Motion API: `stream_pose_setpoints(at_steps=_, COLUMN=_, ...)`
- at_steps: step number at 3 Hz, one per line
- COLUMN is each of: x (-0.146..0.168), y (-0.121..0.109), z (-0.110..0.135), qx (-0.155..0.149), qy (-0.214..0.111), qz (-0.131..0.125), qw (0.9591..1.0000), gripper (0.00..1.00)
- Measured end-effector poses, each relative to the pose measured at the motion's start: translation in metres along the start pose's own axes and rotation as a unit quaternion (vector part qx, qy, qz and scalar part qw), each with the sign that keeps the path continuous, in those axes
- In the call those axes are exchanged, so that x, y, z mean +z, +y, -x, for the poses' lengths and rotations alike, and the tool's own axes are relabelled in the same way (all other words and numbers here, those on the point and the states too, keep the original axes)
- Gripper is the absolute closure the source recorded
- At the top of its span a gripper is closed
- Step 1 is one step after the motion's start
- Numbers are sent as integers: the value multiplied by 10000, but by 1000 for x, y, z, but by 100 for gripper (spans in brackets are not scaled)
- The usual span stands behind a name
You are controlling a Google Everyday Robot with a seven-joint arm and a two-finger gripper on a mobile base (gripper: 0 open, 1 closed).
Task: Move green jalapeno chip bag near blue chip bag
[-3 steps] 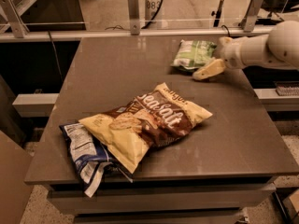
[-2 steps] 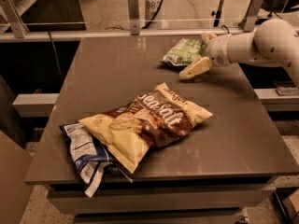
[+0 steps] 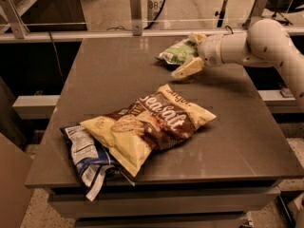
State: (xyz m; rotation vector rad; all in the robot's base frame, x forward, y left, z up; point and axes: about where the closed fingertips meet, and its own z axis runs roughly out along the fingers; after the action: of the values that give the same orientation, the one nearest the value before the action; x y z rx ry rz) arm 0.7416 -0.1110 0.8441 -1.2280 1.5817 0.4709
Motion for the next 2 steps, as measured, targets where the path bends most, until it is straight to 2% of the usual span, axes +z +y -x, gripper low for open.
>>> stream_pose_setpoints(at_steps=1, x=6, y=3, z=3, qx=-14, qy=-34, qz=53, qw=10000, gripper=23)
stream_pose_setpoints(at_steps=2, x=10, y=8, z=8, qx=-103, qy=-43, qz=96, qw=9999, gripper=54)
